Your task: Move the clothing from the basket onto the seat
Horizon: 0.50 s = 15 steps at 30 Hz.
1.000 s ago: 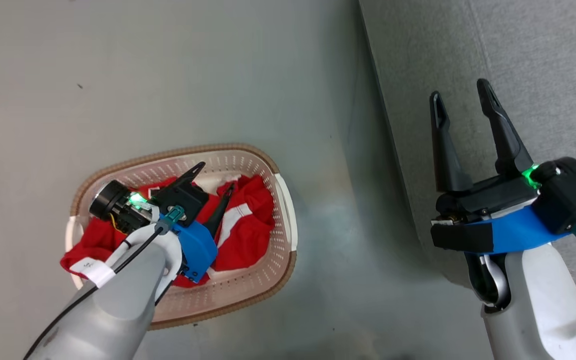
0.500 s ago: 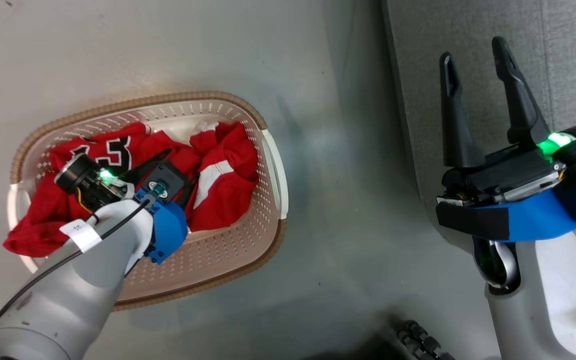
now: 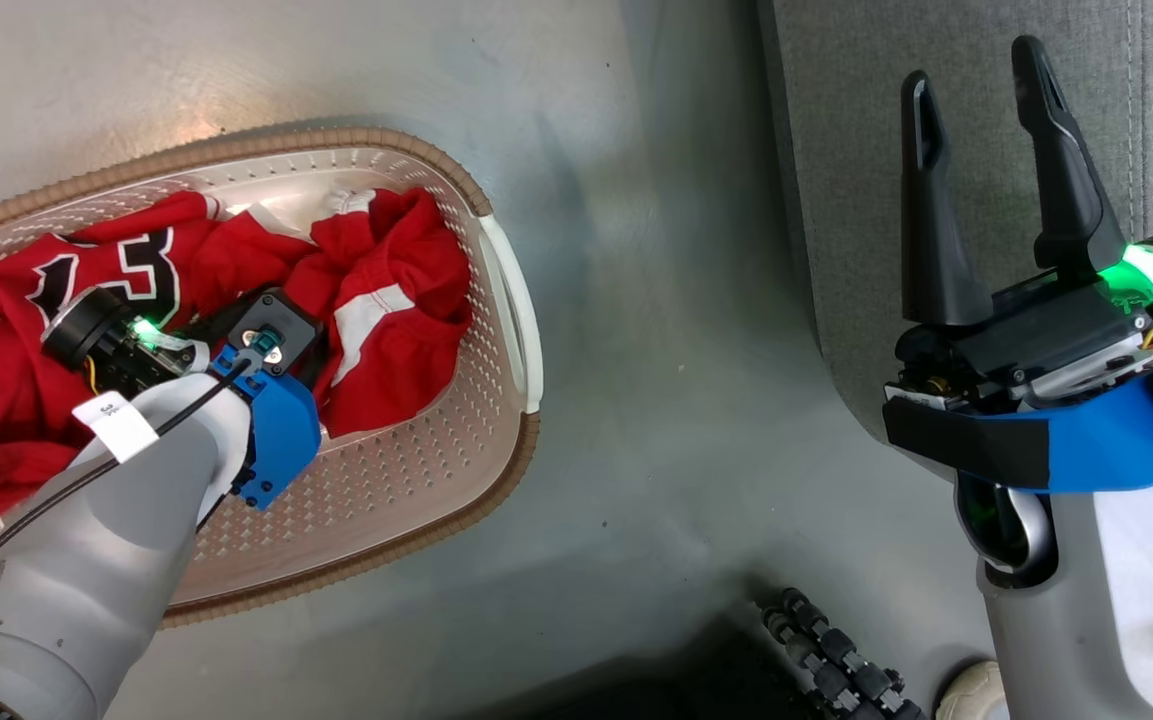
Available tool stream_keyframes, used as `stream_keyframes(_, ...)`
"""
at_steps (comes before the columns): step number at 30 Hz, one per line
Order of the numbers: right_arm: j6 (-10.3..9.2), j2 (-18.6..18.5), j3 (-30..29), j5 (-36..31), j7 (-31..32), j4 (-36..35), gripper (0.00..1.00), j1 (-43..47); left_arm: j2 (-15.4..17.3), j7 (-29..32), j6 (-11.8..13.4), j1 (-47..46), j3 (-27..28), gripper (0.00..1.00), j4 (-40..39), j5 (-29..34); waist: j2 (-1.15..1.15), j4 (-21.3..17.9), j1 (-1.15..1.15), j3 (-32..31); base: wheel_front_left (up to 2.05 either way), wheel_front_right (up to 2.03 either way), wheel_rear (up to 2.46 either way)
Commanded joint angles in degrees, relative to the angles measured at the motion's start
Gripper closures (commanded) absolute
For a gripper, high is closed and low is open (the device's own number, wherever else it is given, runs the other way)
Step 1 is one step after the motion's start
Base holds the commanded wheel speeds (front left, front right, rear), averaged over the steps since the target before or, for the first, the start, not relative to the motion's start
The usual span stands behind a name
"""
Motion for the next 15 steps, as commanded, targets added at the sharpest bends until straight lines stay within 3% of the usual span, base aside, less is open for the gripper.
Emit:
stream_keyframes(1, 0.03, -0.1, -0.1, 0.4, -0.2, -0.6, 0.00, -0.5, 0.2, -0.1, 0.0, -1.0, -0.7, 0.00, -0.3, -0.8, 0.00, -0.2, -0.01, 0.4, 0.00, 0.00, 0.00)
stream_keyframes(3, 0.03, -0.1, -0.2, 0.5, -0.2, -0.7, 0.00, -0.5, 0.0, 0.1, 0.0, -1.2, -1.3, 0.00, -0.7, -1.7, 0.00, -0.1, -0.01, 0.7, 0.00, 0.00, 0.00)
stream_keyframes(4, 0.03, -0.1, -0.1, 0.5, -0.2, -0.7, 0.00, -0.6, -0.1, 0.6, 0.0, -1.3, -2.1, 0.67, -0.9, -2.1, 0.00, 0.0, -0.01, 0.8, 0.00, 0.00, 0.00)
stream_keyframes(5, 0.03, -0.1, -0.1, 0.5, -0.2, -0.7, 0.00, -0.6, -0.1, 0.6, 0.0, -1.4, -2.3, 1.00, -1.1, -2.3, 0.00, 0.0, -0.01, 0.9, 0.00, 0.00, 0.00)
stream_keyframes(15, 0.03, -0.1, -0.1, -0.6, -0.2, 0.4, 0.00, -0.9, -0.9, -0.5, 0.0, -0.2, -3.5, 1.00, -3.1, -3.5, 0.00, 1.6, -0.01, -1.5, 0.00, 0.00, 0.00)
